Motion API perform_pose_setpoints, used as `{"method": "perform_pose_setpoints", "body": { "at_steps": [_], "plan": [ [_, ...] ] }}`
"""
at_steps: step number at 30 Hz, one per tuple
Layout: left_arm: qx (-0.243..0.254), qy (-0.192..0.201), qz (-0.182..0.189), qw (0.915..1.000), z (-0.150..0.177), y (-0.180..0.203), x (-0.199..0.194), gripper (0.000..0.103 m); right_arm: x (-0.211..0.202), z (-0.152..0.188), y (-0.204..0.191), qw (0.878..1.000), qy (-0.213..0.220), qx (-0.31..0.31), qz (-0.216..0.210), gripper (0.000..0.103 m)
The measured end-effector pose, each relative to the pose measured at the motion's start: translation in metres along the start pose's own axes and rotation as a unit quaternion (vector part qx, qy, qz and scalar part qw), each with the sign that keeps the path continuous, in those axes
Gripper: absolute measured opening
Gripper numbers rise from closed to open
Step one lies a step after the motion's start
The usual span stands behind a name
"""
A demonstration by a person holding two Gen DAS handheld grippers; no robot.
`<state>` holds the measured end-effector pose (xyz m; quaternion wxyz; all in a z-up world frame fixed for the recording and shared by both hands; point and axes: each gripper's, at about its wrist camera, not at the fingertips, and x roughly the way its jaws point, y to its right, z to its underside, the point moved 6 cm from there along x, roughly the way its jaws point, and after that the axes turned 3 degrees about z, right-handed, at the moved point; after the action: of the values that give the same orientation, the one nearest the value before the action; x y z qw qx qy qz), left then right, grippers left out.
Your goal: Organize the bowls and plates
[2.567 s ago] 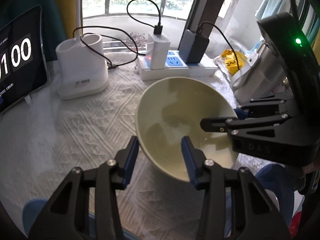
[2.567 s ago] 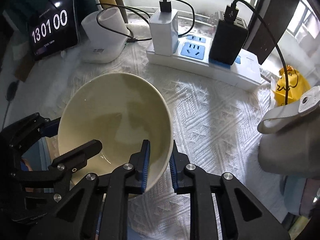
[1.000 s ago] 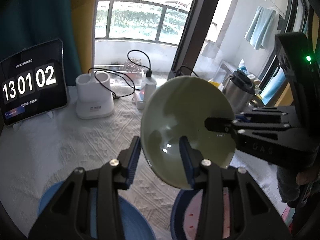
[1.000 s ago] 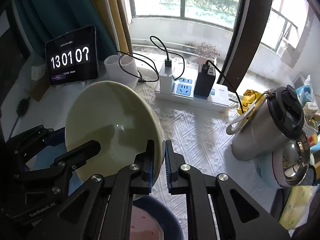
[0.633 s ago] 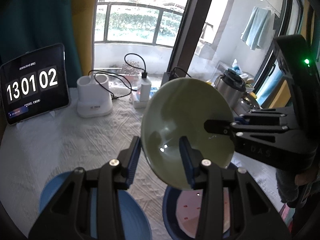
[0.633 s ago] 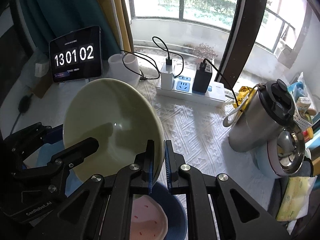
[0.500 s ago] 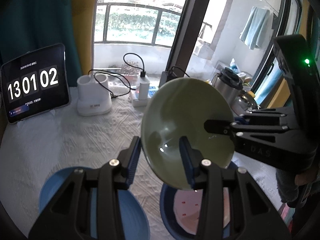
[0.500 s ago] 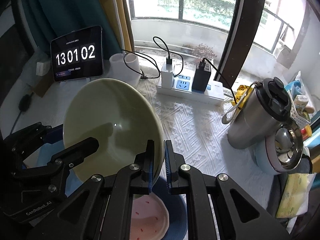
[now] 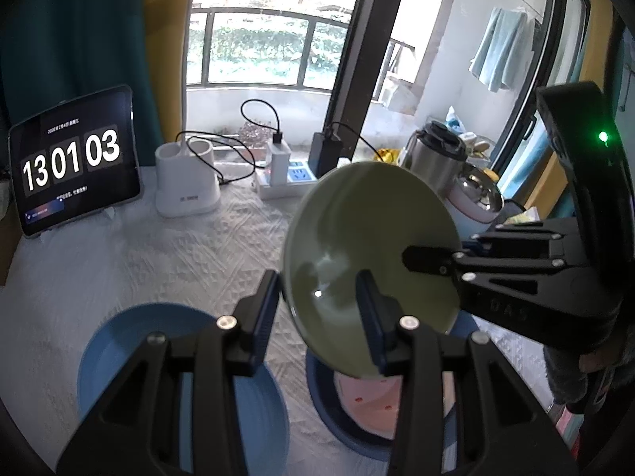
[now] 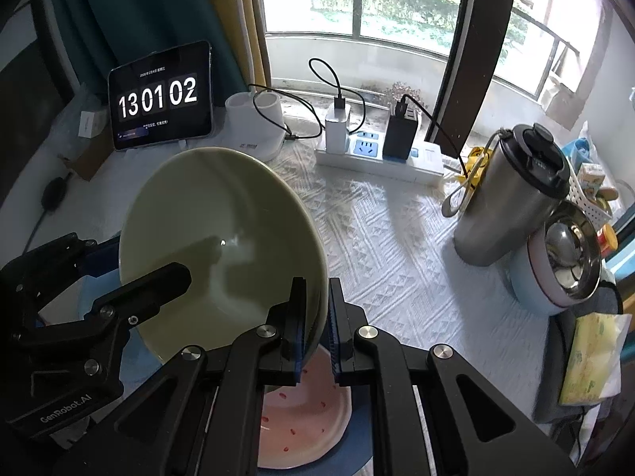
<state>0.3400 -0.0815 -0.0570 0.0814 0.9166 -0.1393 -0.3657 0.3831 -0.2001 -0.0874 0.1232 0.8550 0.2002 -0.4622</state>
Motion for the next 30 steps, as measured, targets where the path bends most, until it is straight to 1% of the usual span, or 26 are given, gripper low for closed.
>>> {"method": "perform_pose_setpoints", "body": {
  "at_steps": [8, 19, 30],
  "plan": [
    [0.002, -0.001, 0.004, 1.0, 0.015, 0.008, -0.005, 0.041, -0.004, 0.02, -0.002, 1.0, -0.005, 0.004, -0.002, 0.011],
    [0.006, -0.011, 0.007, 0.9999, 0.042, 0.019, -0.006, 0.041, -0.002, 0.051, -0.002, 1.0, -0.017, 0.013, -0.003, 0.011],
    [0.015, -0.017, 0.014, 0.9996, 0.057, 0.027, -0.011, 0.041, -0.007, 0.069, 0.0, 0.999, -0.019, 0.026, -0.006, 0.011]
  ]
}}
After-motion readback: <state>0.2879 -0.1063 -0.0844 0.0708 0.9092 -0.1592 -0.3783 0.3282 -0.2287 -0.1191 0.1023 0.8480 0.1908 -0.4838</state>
